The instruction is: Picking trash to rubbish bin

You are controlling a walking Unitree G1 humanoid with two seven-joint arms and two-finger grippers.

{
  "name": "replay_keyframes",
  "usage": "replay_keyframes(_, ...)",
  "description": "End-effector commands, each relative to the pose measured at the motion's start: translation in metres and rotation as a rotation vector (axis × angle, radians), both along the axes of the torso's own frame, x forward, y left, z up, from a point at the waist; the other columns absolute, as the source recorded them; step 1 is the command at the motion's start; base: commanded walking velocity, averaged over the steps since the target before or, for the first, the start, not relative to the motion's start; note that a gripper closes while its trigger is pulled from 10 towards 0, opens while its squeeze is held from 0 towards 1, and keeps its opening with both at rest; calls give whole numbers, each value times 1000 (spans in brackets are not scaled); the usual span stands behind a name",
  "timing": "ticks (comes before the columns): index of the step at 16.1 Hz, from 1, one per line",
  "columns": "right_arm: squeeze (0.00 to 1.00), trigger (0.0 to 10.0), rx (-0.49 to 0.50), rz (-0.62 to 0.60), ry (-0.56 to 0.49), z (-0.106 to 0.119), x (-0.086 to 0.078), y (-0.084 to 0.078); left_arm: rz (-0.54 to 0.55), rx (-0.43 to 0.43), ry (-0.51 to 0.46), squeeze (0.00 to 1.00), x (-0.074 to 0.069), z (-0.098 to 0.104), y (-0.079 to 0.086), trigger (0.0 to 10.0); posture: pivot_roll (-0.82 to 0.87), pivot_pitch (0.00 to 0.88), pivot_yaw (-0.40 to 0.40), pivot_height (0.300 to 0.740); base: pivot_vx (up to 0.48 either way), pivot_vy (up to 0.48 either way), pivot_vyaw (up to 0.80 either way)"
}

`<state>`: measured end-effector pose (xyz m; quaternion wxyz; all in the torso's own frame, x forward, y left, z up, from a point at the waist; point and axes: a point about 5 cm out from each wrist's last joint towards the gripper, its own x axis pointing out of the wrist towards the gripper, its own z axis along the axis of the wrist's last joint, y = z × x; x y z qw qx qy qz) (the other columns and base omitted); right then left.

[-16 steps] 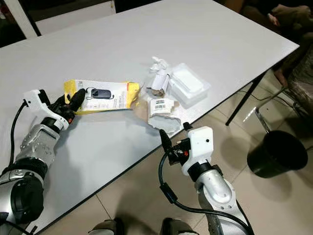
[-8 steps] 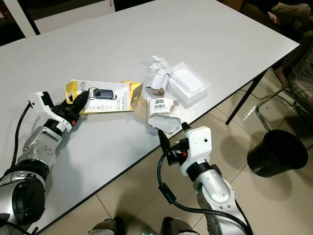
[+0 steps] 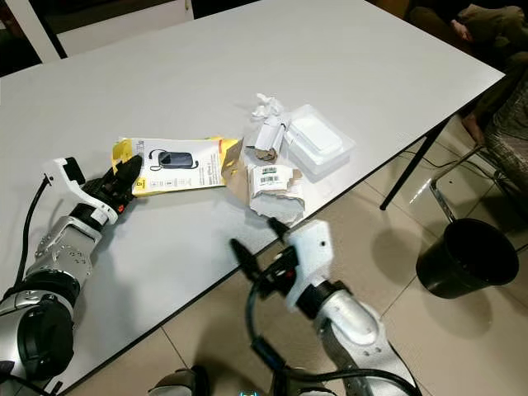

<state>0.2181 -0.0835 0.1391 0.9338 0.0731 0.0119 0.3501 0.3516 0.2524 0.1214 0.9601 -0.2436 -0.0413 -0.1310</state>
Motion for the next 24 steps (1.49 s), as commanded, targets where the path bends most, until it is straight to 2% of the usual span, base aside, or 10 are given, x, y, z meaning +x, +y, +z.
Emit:
replay_keyframes(1, 0, 10000, 10, 13, 7, 1, -3, 0, 5, -3, 11, 0, -4, -4, 5, 0, -115, 175, -34, 740, 0, 0, 0)
replay_keyframes(8, 0, 10000, 26, 48, -15, 6, 0, 2, 40, -83, -32, 0, -8, -1, 16, 0, -113, 162, -32, 740, 0, 0, 0)
replay_keyframes(10, 0, 10000, 29, 34, -30, 8, 5, 0, 94, -114, -84, 0, -8, 10, 29, 0, -104, 152, -30, 740, 0, 0, 0)
replay_keyframes(13, 0, 10000, 35, -9, -61, 12, 16, -3, 239, -196, -237, 0, -13, 41, 60, 0, -79, 138, -36, 740, 0, 0, 0)
replay_keyframes(15, 0, 10000, 46, -31, -80, 15, 24, -5, 262, -193, -307, 0, -18, 55, 67, 0, -60, 125, -40, 740, 0, 0, 0)
replay_keyframes(18, 0, 10000, 60, -111, -127, 23, 39, -12, 263, -163, -396, 0, -29, 74, 52, 0, -31, 91, -56, 740, 0, 0, 0)
replay_keyframes(19, 0, 10000, 55, -140, -151, 29, 47, -14, 315, -134, -401, 0, -31, 84, 43, 0, -16, 69, -68, 740, 0, 0, 0)
replay_keyframes(20, 0, 10000, 48, -159, -163, 32, 53, -15, 352, -72, -356, 0, -31, 86, 34, 4824, -13, 58, -72, 740, 0, 0, 0)
replay_keyframes(21, 0, 10000, 35, -168, -168, 33, 56, -15, 343, -25, -305, 0, -33, 83, 23, 10000, -6, 47, -78, 740, 0, 0, 0)
replay_keyframes(24, 0, 10000, 19, -190, -174, 36, 62, -14, 285, 206, -276, 0, -51, 85, -13, 10000, 3, 17, -81, 740, 0, 0, 0)
